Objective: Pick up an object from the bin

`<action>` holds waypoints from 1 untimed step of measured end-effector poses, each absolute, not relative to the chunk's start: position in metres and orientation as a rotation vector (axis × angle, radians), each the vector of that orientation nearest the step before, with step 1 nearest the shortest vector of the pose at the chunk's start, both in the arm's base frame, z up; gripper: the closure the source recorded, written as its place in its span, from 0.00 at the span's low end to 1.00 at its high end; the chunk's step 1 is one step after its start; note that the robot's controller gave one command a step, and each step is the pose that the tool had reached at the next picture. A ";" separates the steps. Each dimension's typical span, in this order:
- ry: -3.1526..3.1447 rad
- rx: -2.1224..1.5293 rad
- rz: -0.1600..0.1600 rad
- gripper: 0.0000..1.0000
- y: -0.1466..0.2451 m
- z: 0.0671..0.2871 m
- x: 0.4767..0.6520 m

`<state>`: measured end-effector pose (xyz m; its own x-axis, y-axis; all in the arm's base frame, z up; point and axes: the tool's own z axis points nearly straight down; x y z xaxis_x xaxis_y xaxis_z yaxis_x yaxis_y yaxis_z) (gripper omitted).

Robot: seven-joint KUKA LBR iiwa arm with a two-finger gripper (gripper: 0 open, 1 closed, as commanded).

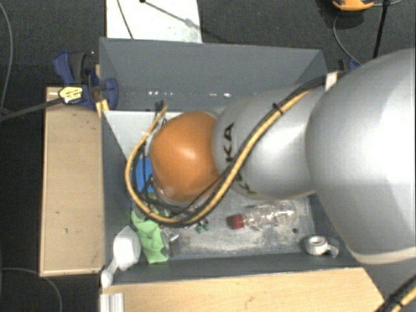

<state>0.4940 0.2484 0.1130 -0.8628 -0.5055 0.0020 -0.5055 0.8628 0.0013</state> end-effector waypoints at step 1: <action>-2.902 1.213 -0.002 0.00 0.253 0.119 0.498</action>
Offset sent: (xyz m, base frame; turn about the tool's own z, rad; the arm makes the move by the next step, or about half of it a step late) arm -0.0159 -0.0029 -0.0430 -0.4091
